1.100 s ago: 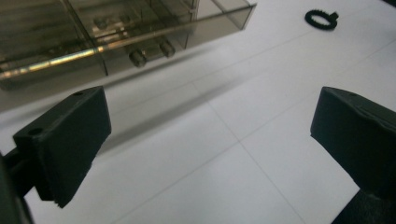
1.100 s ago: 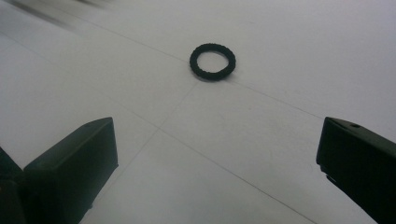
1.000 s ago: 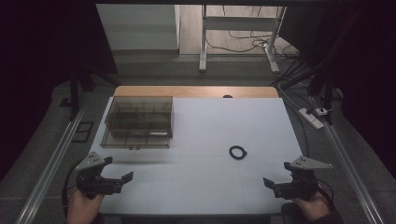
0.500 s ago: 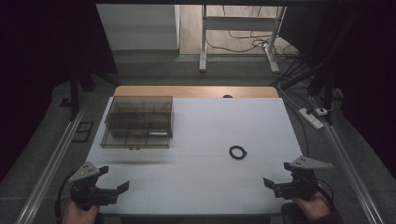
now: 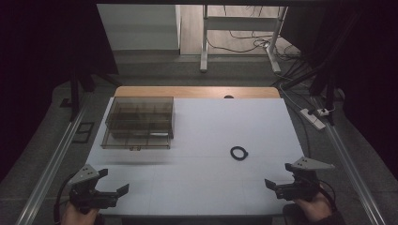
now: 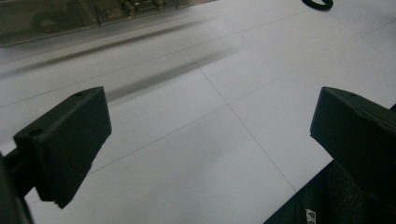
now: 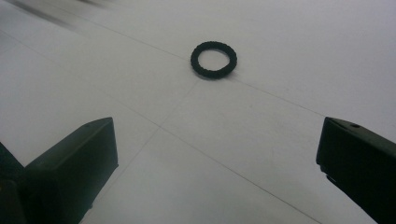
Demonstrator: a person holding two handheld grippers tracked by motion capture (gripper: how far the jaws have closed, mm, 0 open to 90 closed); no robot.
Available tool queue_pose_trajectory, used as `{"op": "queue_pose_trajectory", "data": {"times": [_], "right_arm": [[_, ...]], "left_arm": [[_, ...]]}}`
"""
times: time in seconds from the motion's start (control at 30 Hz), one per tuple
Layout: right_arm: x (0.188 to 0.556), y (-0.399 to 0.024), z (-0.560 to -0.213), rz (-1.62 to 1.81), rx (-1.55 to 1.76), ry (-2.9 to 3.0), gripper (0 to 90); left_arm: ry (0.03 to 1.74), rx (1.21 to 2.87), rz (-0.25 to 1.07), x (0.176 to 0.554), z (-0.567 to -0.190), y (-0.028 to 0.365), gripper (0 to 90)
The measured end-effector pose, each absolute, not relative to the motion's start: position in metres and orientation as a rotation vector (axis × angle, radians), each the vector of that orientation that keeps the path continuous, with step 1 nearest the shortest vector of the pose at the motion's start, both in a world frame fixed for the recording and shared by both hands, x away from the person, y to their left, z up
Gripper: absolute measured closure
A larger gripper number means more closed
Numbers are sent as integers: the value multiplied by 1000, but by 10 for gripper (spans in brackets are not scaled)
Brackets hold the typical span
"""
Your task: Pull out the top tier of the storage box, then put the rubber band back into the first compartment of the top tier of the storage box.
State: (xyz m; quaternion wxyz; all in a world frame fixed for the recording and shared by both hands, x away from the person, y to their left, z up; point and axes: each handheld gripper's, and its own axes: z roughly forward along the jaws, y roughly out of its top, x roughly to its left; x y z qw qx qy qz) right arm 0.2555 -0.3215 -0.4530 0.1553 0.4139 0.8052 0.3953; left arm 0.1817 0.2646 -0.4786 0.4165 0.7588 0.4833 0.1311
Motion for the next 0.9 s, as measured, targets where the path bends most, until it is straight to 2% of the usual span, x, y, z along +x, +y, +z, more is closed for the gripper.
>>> {"op": "queue_pose_trajectory", "data": {"times": [0.63,0.9], "right_arm": [[256,-318,-453,1121,1150,2338,0],[257,-317,-453,1121,1145,2345,0]], "left_arm": [[1183,1864,221,186,-479,269,3],[1145,1857,238,189,-476,266,5]]}}
